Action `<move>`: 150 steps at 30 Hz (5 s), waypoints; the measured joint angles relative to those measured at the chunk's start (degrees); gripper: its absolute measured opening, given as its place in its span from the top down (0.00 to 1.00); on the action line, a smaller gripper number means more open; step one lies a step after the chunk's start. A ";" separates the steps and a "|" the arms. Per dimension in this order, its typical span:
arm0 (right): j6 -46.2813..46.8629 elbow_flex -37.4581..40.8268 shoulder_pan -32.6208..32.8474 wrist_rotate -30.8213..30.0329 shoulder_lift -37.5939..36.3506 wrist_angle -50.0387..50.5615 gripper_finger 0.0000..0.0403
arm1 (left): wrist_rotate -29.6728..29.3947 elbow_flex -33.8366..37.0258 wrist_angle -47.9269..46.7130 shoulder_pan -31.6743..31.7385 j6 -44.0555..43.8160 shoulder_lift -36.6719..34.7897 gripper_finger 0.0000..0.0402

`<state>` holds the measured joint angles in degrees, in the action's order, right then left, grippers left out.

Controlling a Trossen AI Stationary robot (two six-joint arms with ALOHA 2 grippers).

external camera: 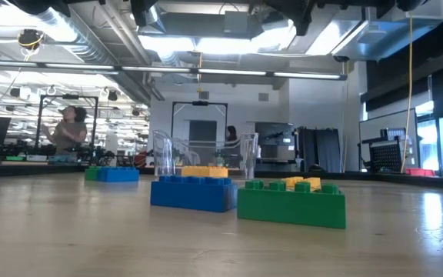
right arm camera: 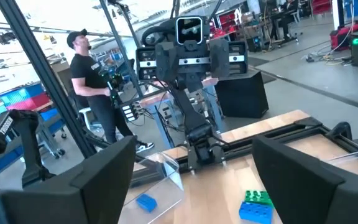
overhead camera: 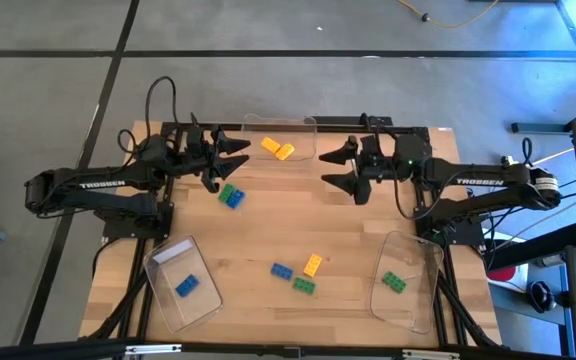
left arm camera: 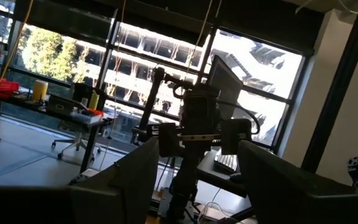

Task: Sort & place blocks by color
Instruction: Put the top green game piece into the bottom right transparent bin

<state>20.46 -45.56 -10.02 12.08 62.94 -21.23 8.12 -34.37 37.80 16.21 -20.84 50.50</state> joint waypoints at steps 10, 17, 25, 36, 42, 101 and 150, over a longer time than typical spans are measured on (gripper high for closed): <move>-1.48 0.02 0.00 0.00 0.02 -0.45 0.20 | 0.02 0.00 -0.07 0.00 -0.03 0.00 0.47; -1.52 0.02 -0.02 -0.01 0.02 -0.42 0.20 | -5.96 -5.93 -21.98 0.02 -4.40 1.04 0.47; -1.50 0.02 -0.02 -0.01 0.02 -0.40 0.20 | -15.89 -18.84 -76.49 0.75 -11.89 9.52 0.47; -1.45 0.02 -0.04 -1.95 0.04 -0.10 0.20 | -13.53 -5.68 -72.78 4.24 -18.70 17.79 0.47; -1.45 0.02 -0.04 -1.95 0.04 -0.10 0.20 | -13.14 -3.72 -69.06 6.78 -15.63 18.56 0.43; 1.14 0.04 -0.04 -5.21 0.07 0.38 0.20 | -12.73 -3.30 -65.10 9.59 -5.59 12.93 0.69; 6.41 -16.76 4.26 -2.05 26.67 -4.60 0.32 | -2.80 -3.43 9.42 -7.63 -8.77 19.67 0.69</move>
<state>26.87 -62.33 -5.76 10.03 89.60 -25.82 5.32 -37.80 47.22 8.58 -29.62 70.17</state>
